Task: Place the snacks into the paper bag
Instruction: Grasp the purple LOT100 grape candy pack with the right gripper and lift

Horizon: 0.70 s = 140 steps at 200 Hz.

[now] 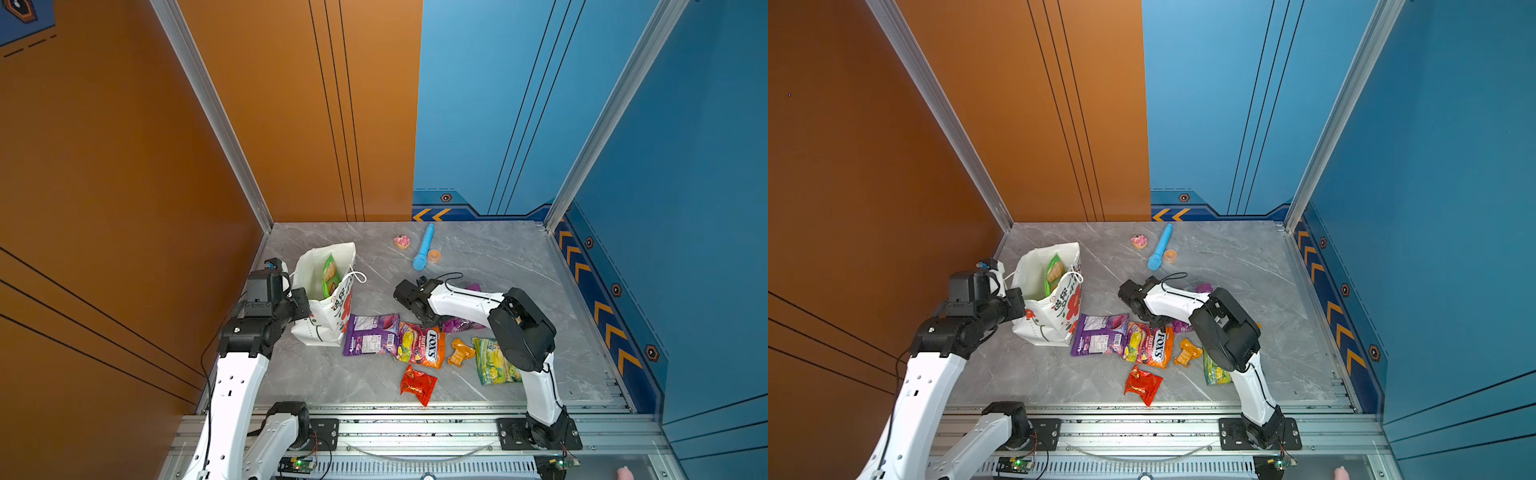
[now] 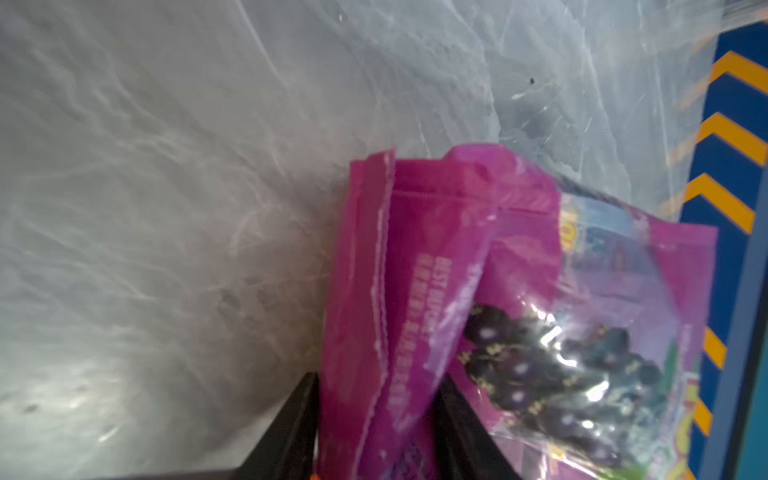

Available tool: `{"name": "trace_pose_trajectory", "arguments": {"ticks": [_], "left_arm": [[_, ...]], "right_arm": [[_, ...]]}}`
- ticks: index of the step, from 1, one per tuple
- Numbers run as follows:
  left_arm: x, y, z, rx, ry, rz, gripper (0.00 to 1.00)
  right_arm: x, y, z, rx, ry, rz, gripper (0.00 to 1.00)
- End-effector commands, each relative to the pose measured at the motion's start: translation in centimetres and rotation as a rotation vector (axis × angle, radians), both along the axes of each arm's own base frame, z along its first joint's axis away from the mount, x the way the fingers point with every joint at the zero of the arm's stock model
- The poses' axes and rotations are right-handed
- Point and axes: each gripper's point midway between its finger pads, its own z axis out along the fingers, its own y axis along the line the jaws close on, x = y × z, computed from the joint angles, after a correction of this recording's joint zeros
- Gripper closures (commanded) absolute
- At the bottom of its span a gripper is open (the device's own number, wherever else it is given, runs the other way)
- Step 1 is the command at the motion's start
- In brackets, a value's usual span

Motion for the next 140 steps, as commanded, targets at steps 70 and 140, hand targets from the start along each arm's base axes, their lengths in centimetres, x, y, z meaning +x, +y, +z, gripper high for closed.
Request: {"name": "trace_pose_trajectory", "arguments": {"ticks": [70, 140], "left_arm": [[0.0, 0.2, -0.2, 0.004, -0.003, 0.004, 1.0], [-0.1, 0.2, -0.1, 0.005, -0.009, 0.003, 1.0]], "right_arm": [[-1.4, 0.3, 0.8, 0.009, 0.009, 0.013, 1.0], [-2.2, 3.5, 3.2, 0.174, -0.023, 0.056, 1.0]]}}
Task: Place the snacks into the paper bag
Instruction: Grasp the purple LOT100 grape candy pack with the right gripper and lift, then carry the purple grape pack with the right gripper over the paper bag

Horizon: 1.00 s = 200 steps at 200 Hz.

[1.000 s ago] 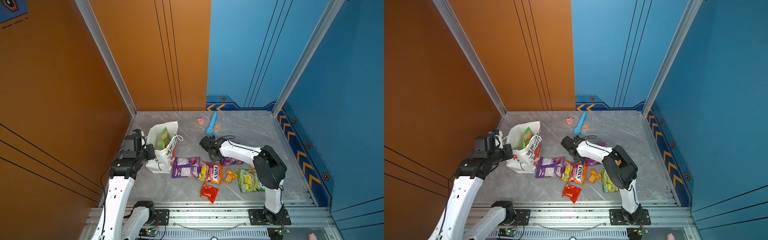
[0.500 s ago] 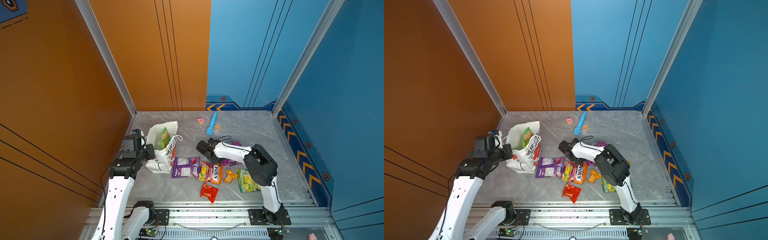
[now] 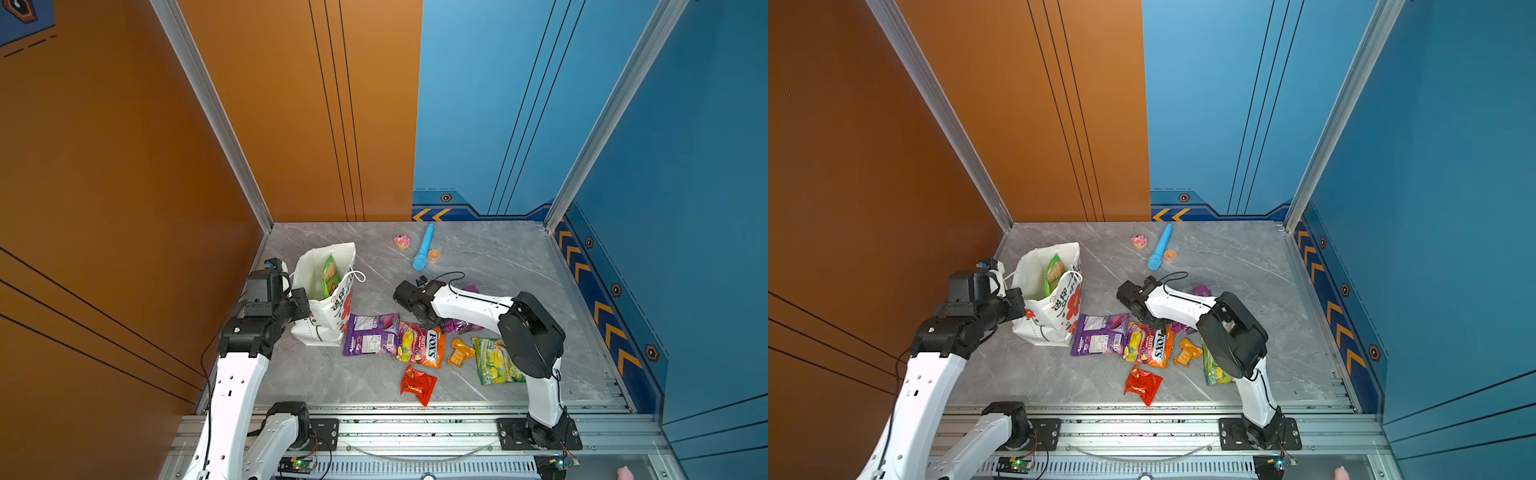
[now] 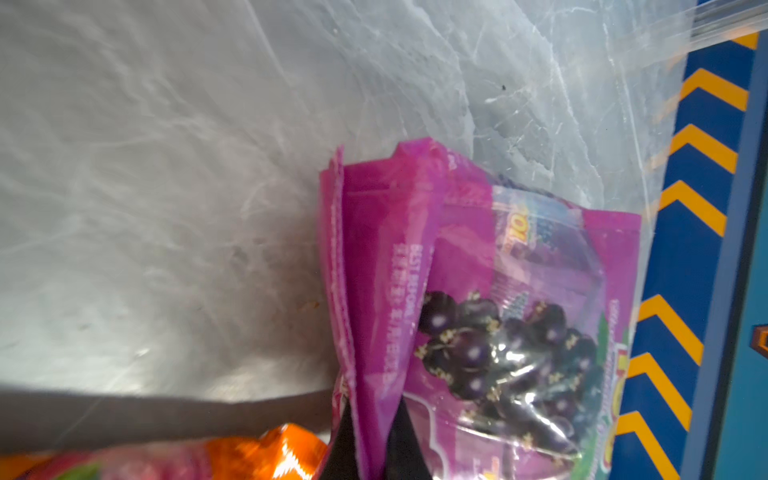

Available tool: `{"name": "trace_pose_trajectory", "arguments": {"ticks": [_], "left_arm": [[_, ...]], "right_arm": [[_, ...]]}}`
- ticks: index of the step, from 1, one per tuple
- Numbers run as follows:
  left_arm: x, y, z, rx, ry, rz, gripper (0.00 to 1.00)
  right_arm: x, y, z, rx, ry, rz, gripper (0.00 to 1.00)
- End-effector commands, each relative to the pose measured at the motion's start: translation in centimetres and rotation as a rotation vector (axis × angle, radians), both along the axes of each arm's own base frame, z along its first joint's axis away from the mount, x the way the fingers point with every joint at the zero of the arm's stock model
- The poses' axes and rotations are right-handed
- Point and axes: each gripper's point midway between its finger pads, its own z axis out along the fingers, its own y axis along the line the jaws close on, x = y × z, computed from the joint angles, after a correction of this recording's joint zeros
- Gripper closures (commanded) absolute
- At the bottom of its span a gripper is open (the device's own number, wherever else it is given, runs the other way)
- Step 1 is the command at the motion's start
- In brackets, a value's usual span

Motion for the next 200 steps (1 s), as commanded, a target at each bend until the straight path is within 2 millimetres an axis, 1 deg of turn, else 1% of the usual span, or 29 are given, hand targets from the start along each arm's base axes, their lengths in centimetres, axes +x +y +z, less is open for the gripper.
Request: {"name": "trace_pose_trajectory", "arguments": {"ticks": [1, 22, 38, 58, 72, 107, 131, 159, 200], "left_arm": [[-0.1, 0.2, -0.1, 0.005, -0.008, 0.003, 1.0], [-0.1, 0.2, -0.1, 0.004, -0.007, 0.004, 1.0], [-0.1, 0.2, -0.2, 0.004, -0.007, 0.002, 1.0], [-0.1, 0.2, -0.1, 0.004, -0.007, 0.003, 1.0], [-0.1, 0.2, -0.1, 0.003, -0.009, 0.002, 1.0], [0.0, -0.1, 0.0, -0.01, -0.012, -0.013, 1.0], [0.0, -0.5, 0.2, -0.022, -0.022, -0.027, 1.0], [0.0, -1.0, 0.5, -0.041, -0.039, -0.053, 1.0], [0.0, -1.5, 1.0, -0.058, -0.061, -0.075, 1.0]], "right_arm": [[-0.9, 2.5, 0.9, 0.123, -0.001, 0.024, 1.0], [-1.1, 3.8, 2.3, 0.194, -0.016, 0.039, 1.0], [-1.1, 4.5, 4.2, 0.269, -0.047, 0.046, 1.0], [-1.1, 5.4, 7.4, 0.389, -0.101, 0.066, 1.0], [-1.2, 5.8, 10.0, 0.479, -0.15, 0.08, 1.0], [-1.6, 6.0, 16.5, 0.686, -0.281, 0.103, 1.0], [-2.1, 6.2, 20.4, 0.823, -0.354, 0.14, 1.0], [-2.6, 6.8, 24.1, 0.935, -0.409, 0.199, 1.0], [-2.7, 7.4, 28.6, 1.02, -0.478, 0.262, 1.0]]}}
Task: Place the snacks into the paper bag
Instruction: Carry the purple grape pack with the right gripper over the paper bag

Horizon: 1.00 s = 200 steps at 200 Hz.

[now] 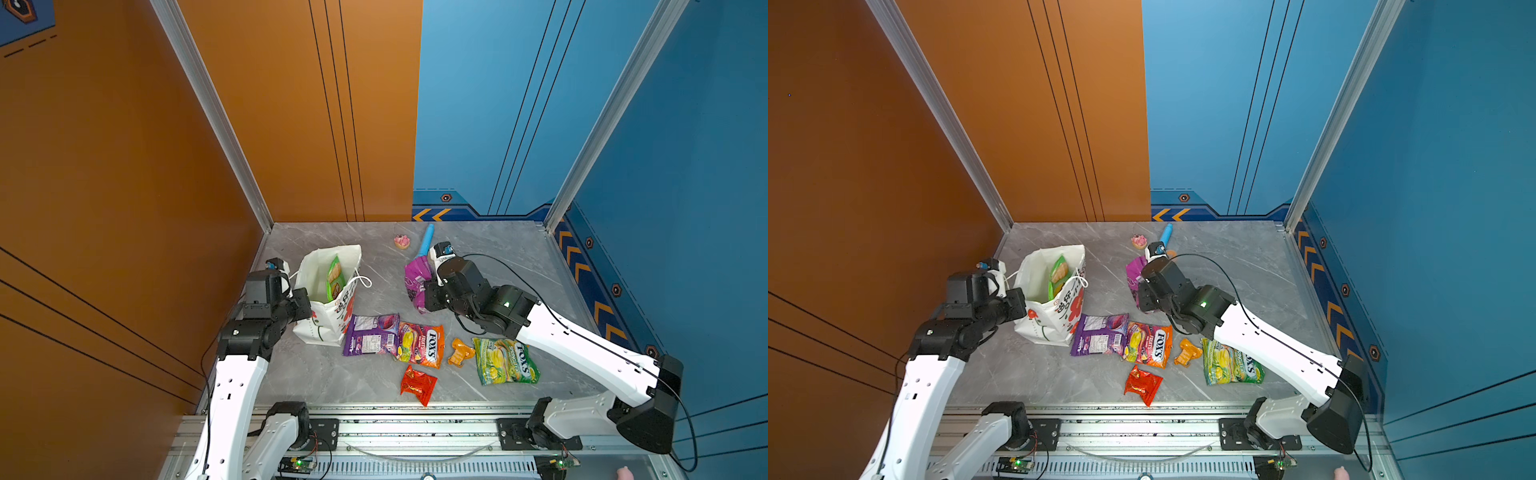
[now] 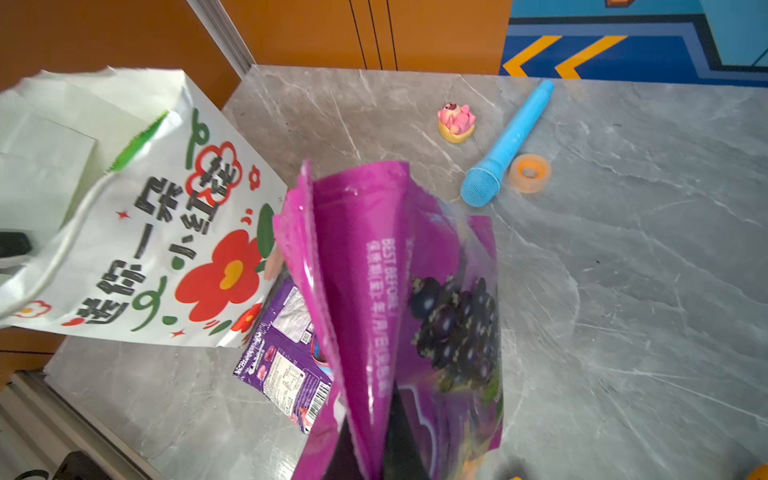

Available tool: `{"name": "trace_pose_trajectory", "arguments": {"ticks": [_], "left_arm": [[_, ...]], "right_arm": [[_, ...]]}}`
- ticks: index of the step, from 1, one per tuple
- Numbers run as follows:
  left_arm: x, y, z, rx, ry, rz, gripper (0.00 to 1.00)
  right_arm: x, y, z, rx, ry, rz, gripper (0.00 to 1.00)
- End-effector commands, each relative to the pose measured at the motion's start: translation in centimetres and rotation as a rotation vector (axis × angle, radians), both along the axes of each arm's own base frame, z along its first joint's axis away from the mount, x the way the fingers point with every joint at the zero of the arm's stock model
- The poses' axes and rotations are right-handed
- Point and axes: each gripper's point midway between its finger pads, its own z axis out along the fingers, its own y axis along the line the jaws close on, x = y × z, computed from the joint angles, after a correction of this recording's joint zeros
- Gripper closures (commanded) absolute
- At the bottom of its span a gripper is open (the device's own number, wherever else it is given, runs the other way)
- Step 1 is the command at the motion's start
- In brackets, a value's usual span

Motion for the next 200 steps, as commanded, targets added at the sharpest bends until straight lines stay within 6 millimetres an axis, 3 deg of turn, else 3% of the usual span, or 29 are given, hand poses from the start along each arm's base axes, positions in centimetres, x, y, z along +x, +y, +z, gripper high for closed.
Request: {"name": "trace_pose_trajectory", "arguments": {"ticks": [1, 49, 94, 123, 132, 164, 200], "left_arm": [[0.1, -0.5, 0.4, -0.017, -0.035, -0.027, 1.0], [0.0, -0.7, 0.9, -0.019, -0.055, -0.04, 1.0], [0.0, -0.1, 1.3, 0.008, -0.066, -0.012, 1.0], [0.1, 0.5, 2.3, 0.031, -0.081, 0.011, 1.0], [0.1, 0.8, 3.8, 0.051, -0.101, 0.028, 1.0], [0.4, 1.0, 5.1, 0.114, -0.077, 0.043, 1.0], [1.1, -0.4, 5.3, 0.125, -0.055, 0.006, 1.0]], "right_arm": [[0.6, 1.1, 6.7, 0.156, -0.143, 0.031, 1.0], [0.2, 2.1, 12.1, 0.267, -0.23, 0.083, 1.0], [-1.0, 3.5, 18.4, 0.412, -0.335, 0.151, 1.0], [-2.1, 4.6, 22.0, 0.491, -0.401, 0.199, 1.0], [-2.5, 5.0, 23.1, 0.513, -0.417, 0.216, 1.0], [-3.9, 6.1, 25.7, 0.582, -0.468, 0.263, 1.0], [-4.8, 7.1, 26.6, 0.64, -0.478, 0.292, 1.0]]}}
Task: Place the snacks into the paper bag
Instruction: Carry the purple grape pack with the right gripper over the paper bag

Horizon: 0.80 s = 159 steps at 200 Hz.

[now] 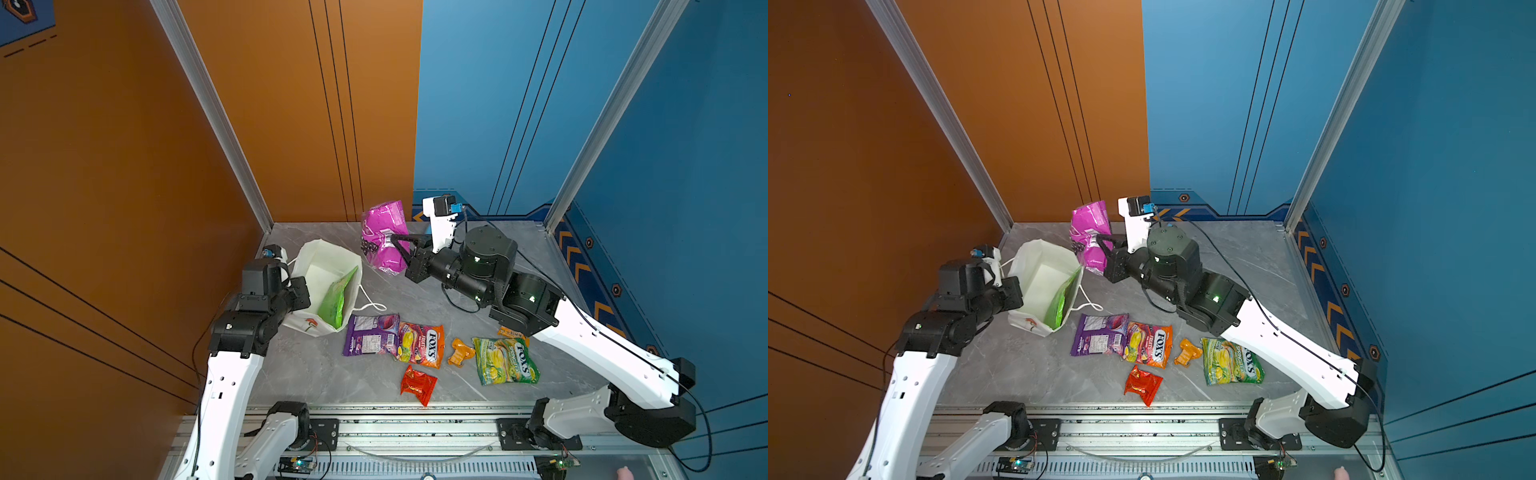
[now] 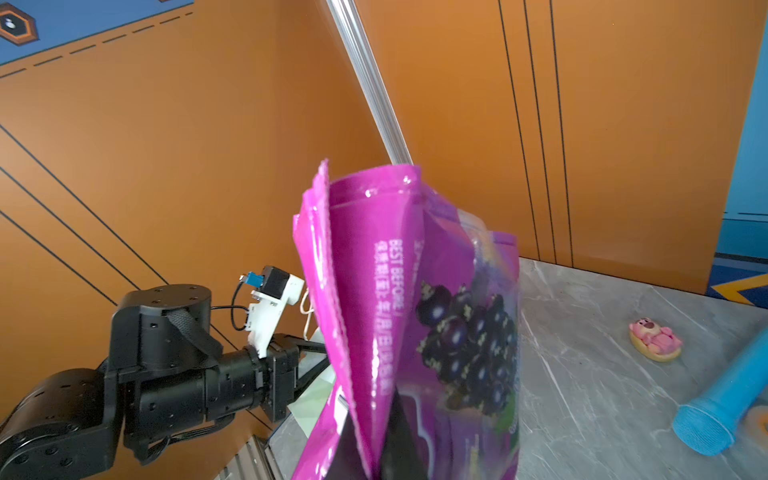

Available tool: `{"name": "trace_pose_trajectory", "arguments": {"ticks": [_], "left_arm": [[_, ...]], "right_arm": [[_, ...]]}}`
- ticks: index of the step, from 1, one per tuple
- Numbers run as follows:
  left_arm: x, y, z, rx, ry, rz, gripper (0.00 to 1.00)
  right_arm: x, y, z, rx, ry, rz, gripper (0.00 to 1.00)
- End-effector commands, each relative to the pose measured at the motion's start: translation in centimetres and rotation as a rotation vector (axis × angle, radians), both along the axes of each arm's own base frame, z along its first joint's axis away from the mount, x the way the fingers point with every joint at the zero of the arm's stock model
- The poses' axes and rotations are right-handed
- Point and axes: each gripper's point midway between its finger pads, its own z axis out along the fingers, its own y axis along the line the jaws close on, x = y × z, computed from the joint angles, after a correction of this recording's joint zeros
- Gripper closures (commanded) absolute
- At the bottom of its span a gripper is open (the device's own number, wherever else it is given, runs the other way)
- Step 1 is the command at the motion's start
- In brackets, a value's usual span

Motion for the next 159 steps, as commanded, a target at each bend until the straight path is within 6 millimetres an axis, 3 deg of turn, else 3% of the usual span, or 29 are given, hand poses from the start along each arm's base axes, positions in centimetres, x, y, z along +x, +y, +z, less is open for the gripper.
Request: {"name": "trace_pose_trajectory", "arguments": {"ticks": [1, 75, 159], "left_arm": [[0.1, 0.0, 0.6, 0.04, 0.002, 0.012, 1.0], [0.9, -1.5, 0.0, 0.012, 0.045, 0.001, 1.0], [1.1, -2.7, 0.2, -0.022, 0.047, -0.015, 1.0]], "right_arm": [[-1.4, -0.1, 6.4, 0.186, -0.123, 0.041, 1.0], [-2.3, 3.3, 4.5, 0.297, -0.034, 0.144, 1.0], [-0.6, 7.7, -1.3, 0.349, 0.145, 0.169, 1.0]]}}
